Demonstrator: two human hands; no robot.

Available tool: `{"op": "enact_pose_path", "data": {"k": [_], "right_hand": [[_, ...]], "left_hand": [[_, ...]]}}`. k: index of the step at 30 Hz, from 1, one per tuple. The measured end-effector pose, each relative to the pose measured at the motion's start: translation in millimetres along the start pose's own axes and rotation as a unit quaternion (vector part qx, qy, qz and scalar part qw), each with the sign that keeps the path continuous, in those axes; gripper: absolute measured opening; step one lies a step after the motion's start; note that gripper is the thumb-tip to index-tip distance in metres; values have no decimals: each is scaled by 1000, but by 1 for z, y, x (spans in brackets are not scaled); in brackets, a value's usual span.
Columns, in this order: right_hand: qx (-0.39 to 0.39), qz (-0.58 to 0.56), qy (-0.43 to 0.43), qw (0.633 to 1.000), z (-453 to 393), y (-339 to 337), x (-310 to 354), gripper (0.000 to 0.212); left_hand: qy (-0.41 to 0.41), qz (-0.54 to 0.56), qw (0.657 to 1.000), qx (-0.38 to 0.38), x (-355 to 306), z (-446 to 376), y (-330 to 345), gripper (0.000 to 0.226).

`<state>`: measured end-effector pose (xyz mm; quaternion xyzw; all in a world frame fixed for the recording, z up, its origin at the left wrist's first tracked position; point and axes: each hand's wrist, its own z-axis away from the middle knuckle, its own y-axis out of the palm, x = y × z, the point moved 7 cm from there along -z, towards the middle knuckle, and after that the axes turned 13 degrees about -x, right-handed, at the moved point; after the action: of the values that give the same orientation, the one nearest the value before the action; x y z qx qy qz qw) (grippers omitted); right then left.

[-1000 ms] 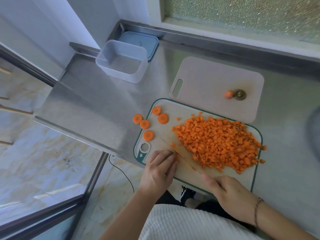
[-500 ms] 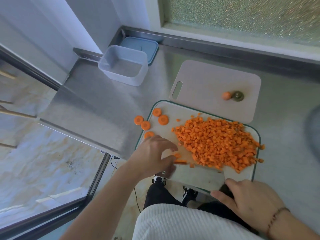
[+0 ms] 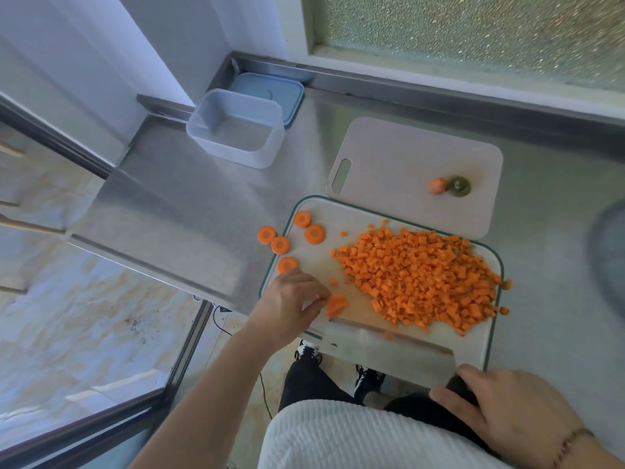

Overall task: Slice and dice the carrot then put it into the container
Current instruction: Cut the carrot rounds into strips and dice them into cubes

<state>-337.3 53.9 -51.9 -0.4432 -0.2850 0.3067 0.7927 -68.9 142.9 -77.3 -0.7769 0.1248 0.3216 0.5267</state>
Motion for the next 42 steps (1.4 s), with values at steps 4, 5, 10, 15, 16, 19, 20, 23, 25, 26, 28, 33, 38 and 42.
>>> {"op": "enact_pose_path", "data": {"k": [4,5,10,15,16,19,20,23,25,26,28,33,38,42], "right_hand": [[-9,-153,88,984,7,7,-14,103],[-9,-206,106,973,5,9,-11,98],[14,-328,110,938,-17,7,29,65],[42,-324,104,940,-19,8,41,61],[41,-321,105,940,-19,9,41,62],[38,-314,101,943,-22,12,44,63],[38,-311,99,944,-25,13,46,62],[20,-320,87,943,-41,9,55,59],[10,-339,79,937,-49,4,59,57],[4,-344,75,936,-50,2,59,56],[-1,-347,73,935,-45,0,56,56],[27,-341,103,934,-21,7,48,57],[33,-315,103,943,-30,11,60,57],[4,-333,88,939,-49,9,74,60]], "left_hand": [[27,-8,999,-37,-6,6,3,16],[34,-3,998,-46,-8,8,4,19],[83,-16,994,-67,-16,20,18,21],[79,-25,986,-143,-20,34,20,16],[77,-26,984,-156,-21,36,21,14],[76,-23,982,-171,-22,39,22,12],[77,-23,982,-169,-22,38,22,13],[81,-20,983,-162,-22,37,23,14],[82,-19,983,-161,-24,37,21,12],[79,-17,984,-161,-25,38,20,12],[63,-14,984,-165,-25,42,17,13],[53,-15,983,-173,-22,48,17,10],[66,-1,982,-176,-24,45,18,9],[62,13,985,-162,-23,45,18,9]]}}
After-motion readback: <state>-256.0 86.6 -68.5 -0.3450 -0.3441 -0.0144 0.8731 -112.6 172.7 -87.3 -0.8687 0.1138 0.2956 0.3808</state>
